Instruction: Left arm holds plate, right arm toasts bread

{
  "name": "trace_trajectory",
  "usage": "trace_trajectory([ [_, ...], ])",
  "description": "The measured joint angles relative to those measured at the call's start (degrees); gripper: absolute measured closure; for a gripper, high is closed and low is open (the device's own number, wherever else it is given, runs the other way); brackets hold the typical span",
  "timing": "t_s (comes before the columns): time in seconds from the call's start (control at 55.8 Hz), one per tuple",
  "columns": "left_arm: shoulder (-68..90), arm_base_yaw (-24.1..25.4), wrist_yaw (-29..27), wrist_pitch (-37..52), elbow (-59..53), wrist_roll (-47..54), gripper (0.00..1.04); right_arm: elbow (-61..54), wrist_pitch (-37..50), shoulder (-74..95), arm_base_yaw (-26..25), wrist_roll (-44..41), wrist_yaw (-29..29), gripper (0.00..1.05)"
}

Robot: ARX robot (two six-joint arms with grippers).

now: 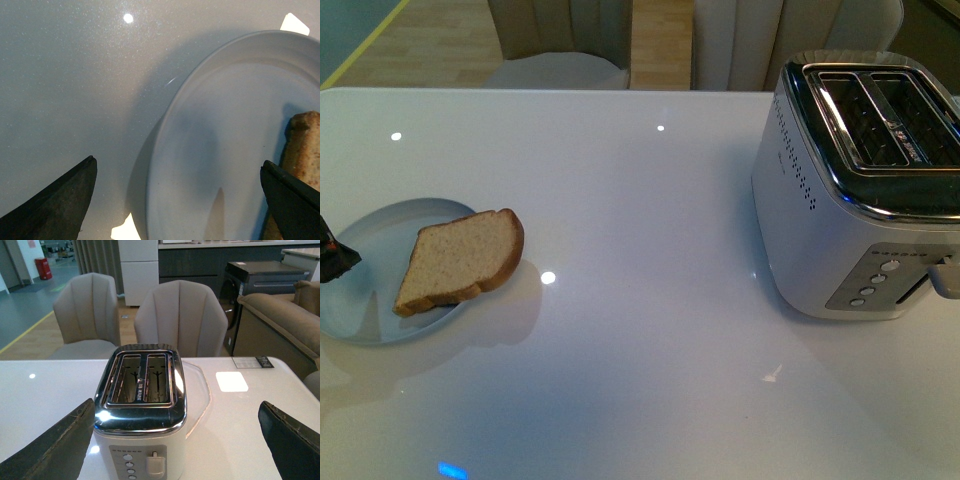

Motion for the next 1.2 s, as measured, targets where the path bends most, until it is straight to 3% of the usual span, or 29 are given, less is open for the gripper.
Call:
trace_trajectory([
  [0.376, 3.3, -1.8, -0.9, 0.5, 3.7, 1.0, 0.08, 0.0, 0.0, 0.0, 0.0, 0.0, 0.0, 0.09],
  [0.538, 3.8, -2.7, -1.9, 0.3, 4.0, 1.2, 0.31, 0.0, 0.0, 0.0, 0.0, 0.0, 0.0, 0.09],
  [0.627, 4.1, -3.3, -2.7, 0.0, 4.0, 1.1, 0.52, 0.0, 0.0, 0.0, 0.0, 0.0, 0.0, 0.09],
  [0.896, 4.2, -3.6, -2.0, -0.2, 3.4, -0.3, 0.95, 0.0, 0.0, 0.0, 0.0, 0.0, 0.0, 0.09],
  [0.986, 3.7, -3.2, -0.2, -0.3, 3.0, -2.5, 1.02, 0.0, 0.0, 0.0, 0.0, 0.0, 0.0, 0.09],
  [1.201, 0.7, -0.6, 1.7, -0.3, -1.5, -6.8, 1.02, 0.0, 0.0, 0.0, 0.0, 0.0, 0.0, 0.09],
])
